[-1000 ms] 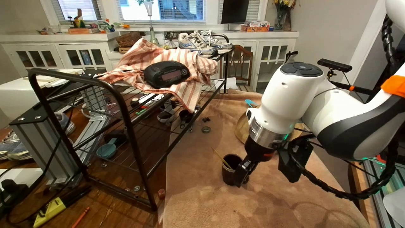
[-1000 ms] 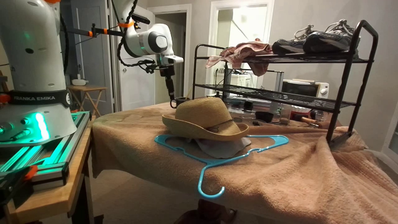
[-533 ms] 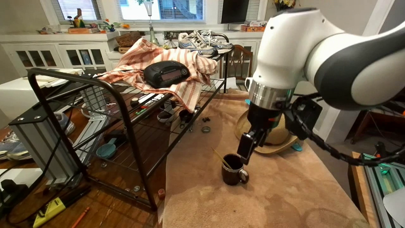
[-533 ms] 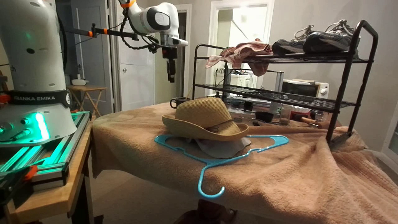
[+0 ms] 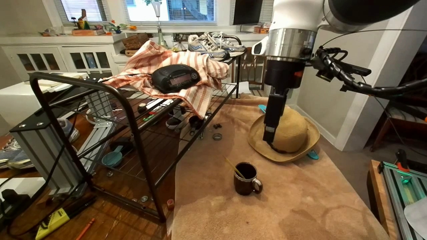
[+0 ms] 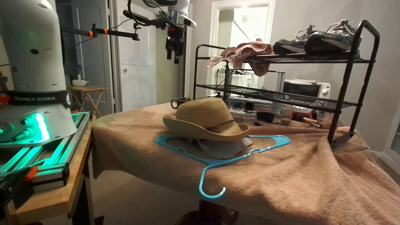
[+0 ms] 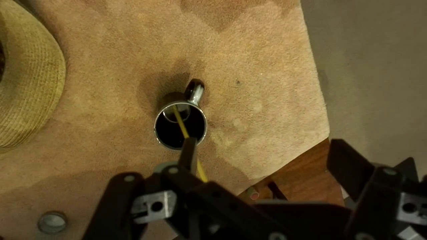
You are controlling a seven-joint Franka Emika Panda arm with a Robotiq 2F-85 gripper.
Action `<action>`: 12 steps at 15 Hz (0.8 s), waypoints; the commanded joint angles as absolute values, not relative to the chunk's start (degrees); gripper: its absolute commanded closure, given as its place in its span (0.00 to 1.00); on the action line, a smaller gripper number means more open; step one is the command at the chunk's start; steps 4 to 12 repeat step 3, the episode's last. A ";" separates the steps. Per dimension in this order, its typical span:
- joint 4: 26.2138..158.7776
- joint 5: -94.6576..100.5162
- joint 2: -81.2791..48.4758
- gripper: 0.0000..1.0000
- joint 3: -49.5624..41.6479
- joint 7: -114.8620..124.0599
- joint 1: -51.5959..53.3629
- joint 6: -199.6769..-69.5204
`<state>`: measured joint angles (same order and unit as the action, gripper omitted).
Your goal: Remove the black cup from the top rack and put it on the towel on the table
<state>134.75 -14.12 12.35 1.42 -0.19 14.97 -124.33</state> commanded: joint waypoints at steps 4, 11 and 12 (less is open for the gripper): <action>134.66 -14.73 12.45 0.00 3.36 -1.67 12.82 -123.81; 134.66 -14.73 12.45 0.00 3.36 -1.67 12.82 -123.81; 134.66 -14.73 12.45 0.00 3.36 -1.67 12.82 -123.81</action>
